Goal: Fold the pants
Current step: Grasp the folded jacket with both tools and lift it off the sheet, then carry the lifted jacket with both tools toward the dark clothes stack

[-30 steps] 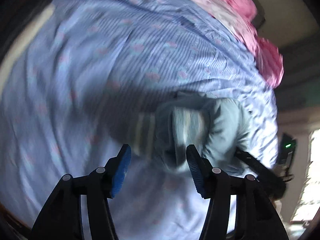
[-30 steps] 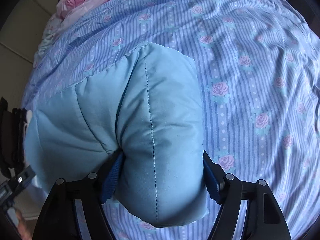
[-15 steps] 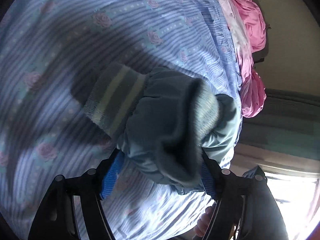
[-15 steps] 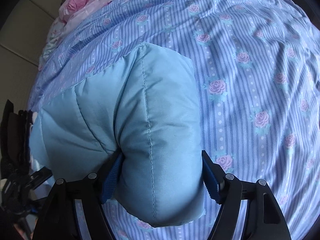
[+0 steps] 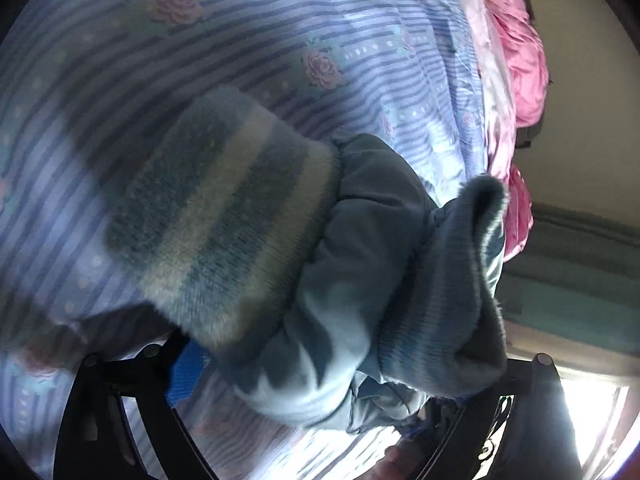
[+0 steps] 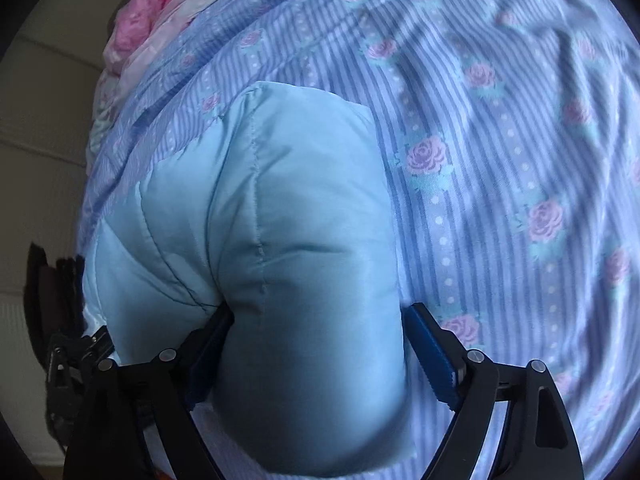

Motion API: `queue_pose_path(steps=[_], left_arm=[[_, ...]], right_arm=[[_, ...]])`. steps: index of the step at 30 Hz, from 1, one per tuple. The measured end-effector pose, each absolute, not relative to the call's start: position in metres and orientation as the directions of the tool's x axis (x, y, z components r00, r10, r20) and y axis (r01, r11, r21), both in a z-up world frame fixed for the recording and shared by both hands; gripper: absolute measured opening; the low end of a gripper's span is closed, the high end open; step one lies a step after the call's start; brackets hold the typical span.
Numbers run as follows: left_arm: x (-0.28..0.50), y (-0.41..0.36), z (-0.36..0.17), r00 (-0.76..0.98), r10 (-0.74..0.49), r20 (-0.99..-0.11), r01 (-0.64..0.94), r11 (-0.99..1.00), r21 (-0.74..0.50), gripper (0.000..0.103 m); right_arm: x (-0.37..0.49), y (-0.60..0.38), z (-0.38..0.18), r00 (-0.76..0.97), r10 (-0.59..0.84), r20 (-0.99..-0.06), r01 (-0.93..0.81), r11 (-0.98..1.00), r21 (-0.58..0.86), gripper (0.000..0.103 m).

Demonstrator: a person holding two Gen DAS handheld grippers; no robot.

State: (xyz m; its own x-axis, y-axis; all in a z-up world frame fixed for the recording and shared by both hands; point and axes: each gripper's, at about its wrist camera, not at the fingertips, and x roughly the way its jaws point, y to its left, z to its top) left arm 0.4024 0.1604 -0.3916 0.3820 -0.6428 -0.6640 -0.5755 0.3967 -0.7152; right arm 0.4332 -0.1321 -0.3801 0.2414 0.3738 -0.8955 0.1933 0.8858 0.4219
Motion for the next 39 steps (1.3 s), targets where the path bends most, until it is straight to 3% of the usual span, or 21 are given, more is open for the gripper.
queue_pose_path(steps=[3,4,6,7,9,12,24,39], left_arm=[[0.41,0.159,-0.392,0.383,-0.637,-0.668,-0.609,0.369,-0.702,0.095],[0.412,0.158,-0.388,0.385,-0.637,-0.668,-0.606,0.371,-0.703,0.093],[0.413,0.156,-0.382,0.397,-0.64,-0.658,-0.588,0.373,-0.717,0.077],[0.413,0.156,-0.376,0.401,-0.637,-0.658,-0.585,0.374,-0.719,0.074],[0.414,0.154,-0.369,0.403,-0.636,-0.658,-0.576,0.383,-0.722,0.063],[0.412,0.153,-0.351,0.42,-0.633,-0.651,-0.536,0.405,-0.74,0.055],[0.372,0.129,-0.225,0.517,-0.657,-0.549,-0.266,0.486,-0.833,0.054],[0.266,0.153,-0.077,0.735,-0.535,-0.415,-0.103,0.518,-0.849,0.054]], right_arm=[[0.436,-0.132,-0.383,0.237,0.383,-0.893,0.222,0.873,0.434,0.089],[0.437,-0.131,-0.382,0.236,0.383,-0.893,0.227,0.872,0.434,0.084],[0.436,-0.129,-0.375,0.24,0.408,-0.881,0.223,0.86,0.459,0.07],[0.436,-0.128,-0.369,0.242,0.401,-0.884,0.215,0.866,0.452,0.065],[0.435,-0.126,-0.36,0.251,0.39,-0.886,0.197,0.875,0.441,0.059],[0.43,-0.126,-0.341,0.277,0.379,-0.883,0.174,0.884,0.434,0.054],[0.367,-0.15,-0.206,0.455,0.433,-0.778,-0.024,0.879,0.475,0.052],[0.296,-0.127,-0.067,0.565,0.552,-0.613,-0.301,0.83,0.471,0.052]])
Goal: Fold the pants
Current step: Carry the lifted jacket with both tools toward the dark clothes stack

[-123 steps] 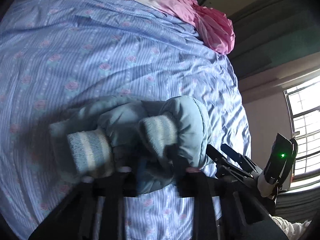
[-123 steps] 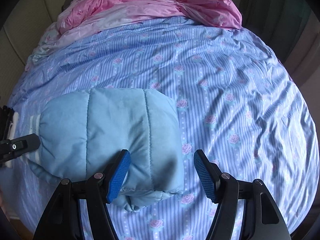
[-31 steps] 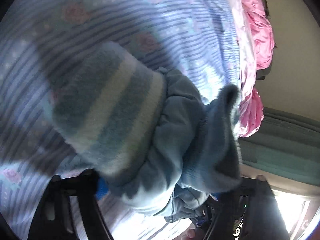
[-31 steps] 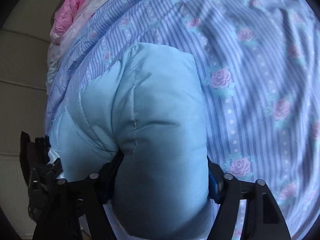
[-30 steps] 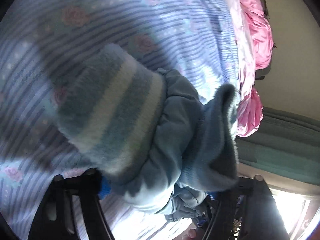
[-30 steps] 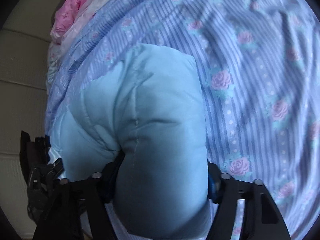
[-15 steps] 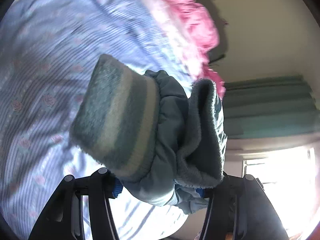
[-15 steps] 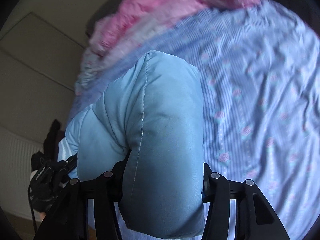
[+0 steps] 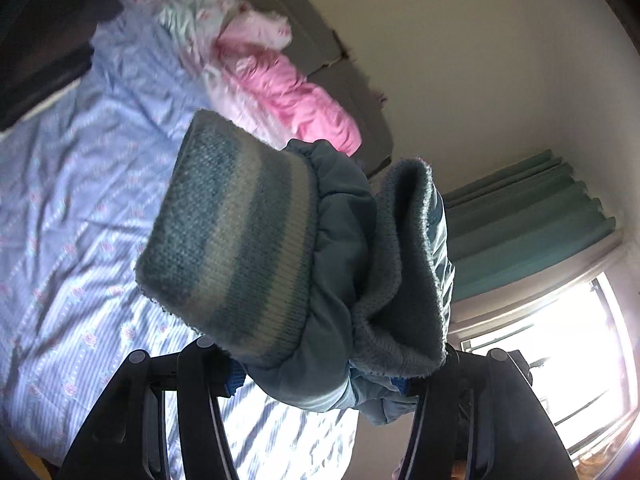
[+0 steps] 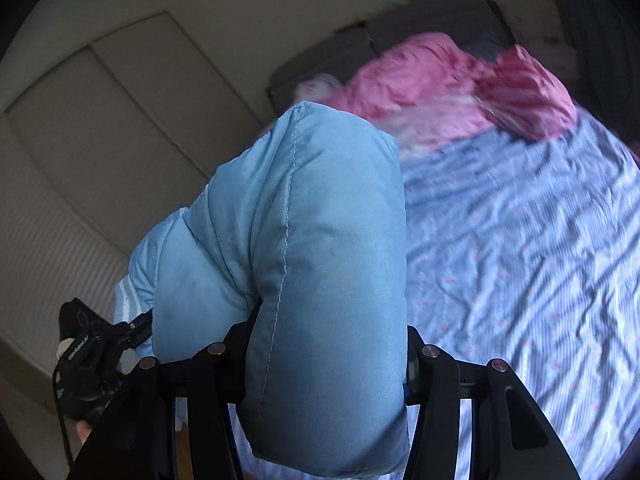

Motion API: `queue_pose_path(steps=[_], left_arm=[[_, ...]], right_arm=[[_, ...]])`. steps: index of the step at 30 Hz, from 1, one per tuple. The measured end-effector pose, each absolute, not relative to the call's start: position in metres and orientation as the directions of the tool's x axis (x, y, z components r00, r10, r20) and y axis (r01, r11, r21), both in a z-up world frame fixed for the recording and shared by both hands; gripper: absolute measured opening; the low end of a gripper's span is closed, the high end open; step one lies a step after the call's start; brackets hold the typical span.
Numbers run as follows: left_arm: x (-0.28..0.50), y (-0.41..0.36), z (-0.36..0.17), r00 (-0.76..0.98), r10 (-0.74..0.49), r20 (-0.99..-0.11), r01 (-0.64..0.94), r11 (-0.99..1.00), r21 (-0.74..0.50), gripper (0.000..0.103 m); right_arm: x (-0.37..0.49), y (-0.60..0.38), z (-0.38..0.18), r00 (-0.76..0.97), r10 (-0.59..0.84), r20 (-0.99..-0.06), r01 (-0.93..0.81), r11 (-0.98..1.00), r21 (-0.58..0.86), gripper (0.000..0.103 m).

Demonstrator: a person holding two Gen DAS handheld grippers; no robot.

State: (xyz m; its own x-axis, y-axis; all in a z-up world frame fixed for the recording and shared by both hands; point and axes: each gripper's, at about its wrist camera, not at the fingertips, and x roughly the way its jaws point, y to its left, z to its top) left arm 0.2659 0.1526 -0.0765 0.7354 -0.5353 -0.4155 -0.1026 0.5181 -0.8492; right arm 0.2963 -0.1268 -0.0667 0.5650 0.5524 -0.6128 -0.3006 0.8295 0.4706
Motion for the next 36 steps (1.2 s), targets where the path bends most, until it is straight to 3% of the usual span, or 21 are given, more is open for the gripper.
queue_pose_path(steps=[14,26,36], left_arm=[[0.239,0.273,-0.038,0.785,-0.498,-0.368,-0.032,0.561,-0.827,0.054],[0.248,0.449,-0.036,0.664,-0.594,-0.454,0.007,0.613,-0.79,0.054],[0.238,0.538,-0.055,0.681,-0.557,-0.476,-0.058,0.607,-0.793,0.054]], right_arm=[[0.269,-0.015,-0.031,0.582,0.6,-0.549,-0.383,0.798,0.466,0.052],[0.229,0.148,-0.051,0.634,0.535,-0.558,-0.231,0.82,0.524,0.052],[0.24,0.239,-0.068,0.57,0.555,-0.606,-0.237,0.817,0.526,0.052]])
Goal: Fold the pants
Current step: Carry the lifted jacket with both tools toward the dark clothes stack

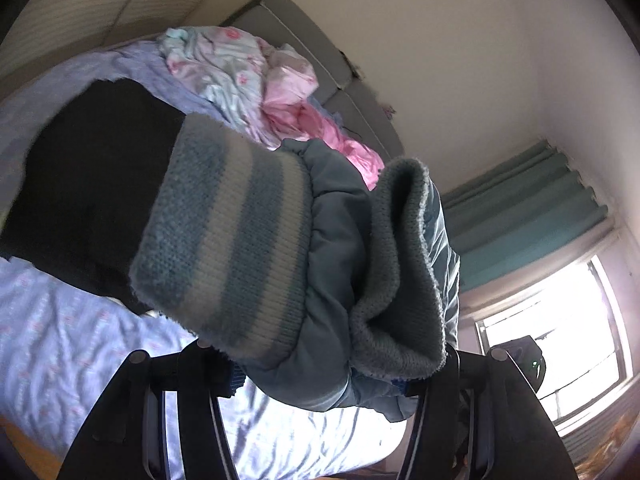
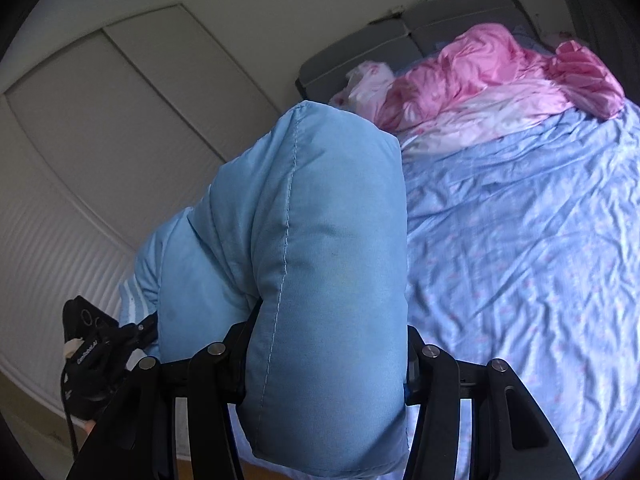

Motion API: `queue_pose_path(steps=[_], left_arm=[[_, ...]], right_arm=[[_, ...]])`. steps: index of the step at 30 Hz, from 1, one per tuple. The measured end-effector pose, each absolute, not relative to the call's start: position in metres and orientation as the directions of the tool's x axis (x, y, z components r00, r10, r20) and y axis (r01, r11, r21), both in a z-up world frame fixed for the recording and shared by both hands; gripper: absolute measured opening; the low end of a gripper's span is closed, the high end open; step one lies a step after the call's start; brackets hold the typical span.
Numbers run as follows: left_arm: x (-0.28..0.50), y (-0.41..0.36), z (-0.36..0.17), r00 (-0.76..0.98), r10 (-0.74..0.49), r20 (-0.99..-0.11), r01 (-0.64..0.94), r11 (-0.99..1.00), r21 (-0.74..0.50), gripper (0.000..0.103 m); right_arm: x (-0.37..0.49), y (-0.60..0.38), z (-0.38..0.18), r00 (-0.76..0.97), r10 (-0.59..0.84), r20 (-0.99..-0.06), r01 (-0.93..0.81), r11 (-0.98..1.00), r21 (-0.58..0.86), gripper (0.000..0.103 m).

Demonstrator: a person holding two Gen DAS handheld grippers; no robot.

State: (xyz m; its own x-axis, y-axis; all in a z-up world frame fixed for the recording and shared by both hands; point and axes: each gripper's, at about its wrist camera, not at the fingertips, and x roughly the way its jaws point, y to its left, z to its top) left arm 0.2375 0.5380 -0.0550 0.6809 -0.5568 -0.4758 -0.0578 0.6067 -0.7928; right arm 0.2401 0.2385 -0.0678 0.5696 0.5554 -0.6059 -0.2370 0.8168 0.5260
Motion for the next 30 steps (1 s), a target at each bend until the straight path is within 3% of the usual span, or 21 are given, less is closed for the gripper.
queue_pose_path(steps=[16,30], left_arm=[[0.332,0.667,-0.084,0.695,-0.436,-0.572,-0.179,0.665,-0.725,0.054],[0.389,0.699,-0.141,0.562,-0.436,-0.703,-0.292,0.69,-0.662,0.059]], right_arm=[[0.367,0.369,-0.115,0.45,0.664,-0.597,-0.278,0.739,0.613,0.052],[0.44,0.408,-0.173,0.354,0.642,-0.681,-0.187,0.762,0.62,0.052]])
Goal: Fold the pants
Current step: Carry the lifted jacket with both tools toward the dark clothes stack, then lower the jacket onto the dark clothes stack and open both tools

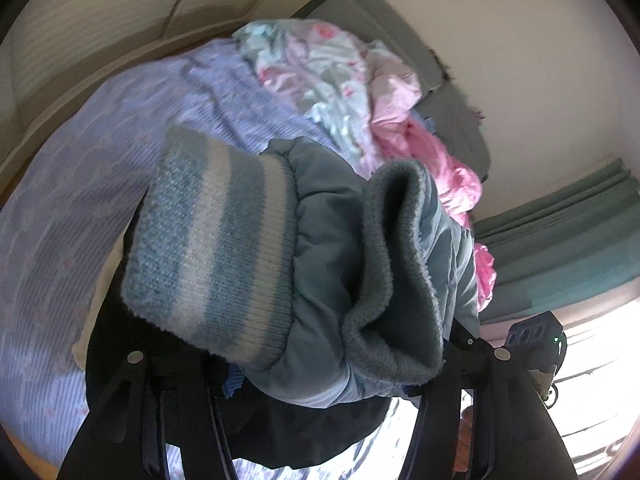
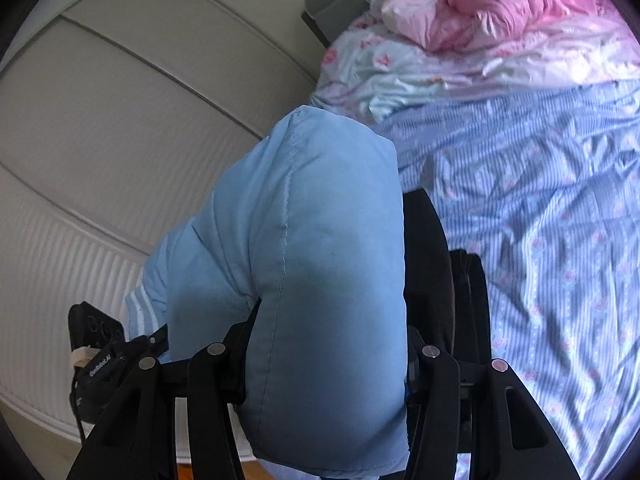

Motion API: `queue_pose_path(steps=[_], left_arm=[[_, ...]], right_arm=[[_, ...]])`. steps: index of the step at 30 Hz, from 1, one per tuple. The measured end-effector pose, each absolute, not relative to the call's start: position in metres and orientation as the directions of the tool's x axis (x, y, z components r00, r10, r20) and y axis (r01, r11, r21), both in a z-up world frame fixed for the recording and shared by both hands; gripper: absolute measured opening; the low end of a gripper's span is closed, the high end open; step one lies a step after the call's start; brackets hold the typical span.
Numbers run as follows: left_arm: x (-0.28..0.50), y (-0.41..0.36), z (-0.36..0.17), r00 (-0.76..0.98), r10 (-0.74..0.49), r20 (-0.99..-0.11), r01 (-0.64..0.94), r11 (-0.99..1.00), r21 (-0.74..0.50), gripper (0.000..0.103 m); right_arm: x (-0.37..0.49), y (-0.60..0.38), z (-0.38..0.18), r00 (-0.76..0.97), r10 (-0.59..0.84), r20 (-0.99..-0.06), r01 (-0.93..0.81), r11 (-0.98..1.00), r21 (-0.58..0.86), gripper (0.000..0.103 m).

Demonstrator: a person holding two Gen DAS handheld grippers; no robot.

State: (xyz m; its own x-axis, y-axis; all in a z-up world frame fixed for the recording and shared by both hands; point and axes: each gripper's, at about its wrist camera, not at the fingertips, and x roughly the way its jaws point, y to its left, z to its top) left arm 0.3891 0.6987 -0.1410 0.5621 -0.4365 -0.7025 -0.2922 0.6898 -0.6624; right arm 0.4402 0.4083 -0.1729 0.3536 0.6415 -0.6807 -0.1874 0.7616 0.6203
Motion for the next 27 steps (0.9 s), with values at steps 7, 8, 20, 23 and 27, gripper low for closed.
queue_pose_path(steps=[7,8,20,23,27], left_arm=[[0.378,0.704,-0.148,0.477,-0.334,-0.813,-0.328,0.791,-0.517,0.067],[0.376,0.704,-0.146,0.476,-0.317,-0.82,-0.332,0.799,-0.501,0.069],[0.36,0.707,-0.126,0.472,-0.202,-0.858,-0.381,0.831,-0.405,0.078],[0.356,0.705,-0.122,0.458,-0.157,-0.875,-0.401,0.842,-0.361,0.079],[0.348,0.706,-0.111,0.463,-0.098,-0.881,-0.419,0.851,-0.315,0.079]], right_arm=[[0.445,0.42,-0.184,0.343,0.568,-0.748,-0.214,0.823,0.526,0.062],[0.446,0.422,-0.185,0.337,0.56,-0.756,-0.213,0.828,0.519,0.063],[0.418,0.423,-0.14,0.461,0.369,-0.807,-0.276,0.924,0.265,0.081],[0.411,0.421,-0.13,0.474,0.356,-0.805,-0.285,0.927,0.242,0.081],[0.398,0.419,-0.121,0.487,0.334,-0.807,-0.288,0.934,0.213,0.081]])
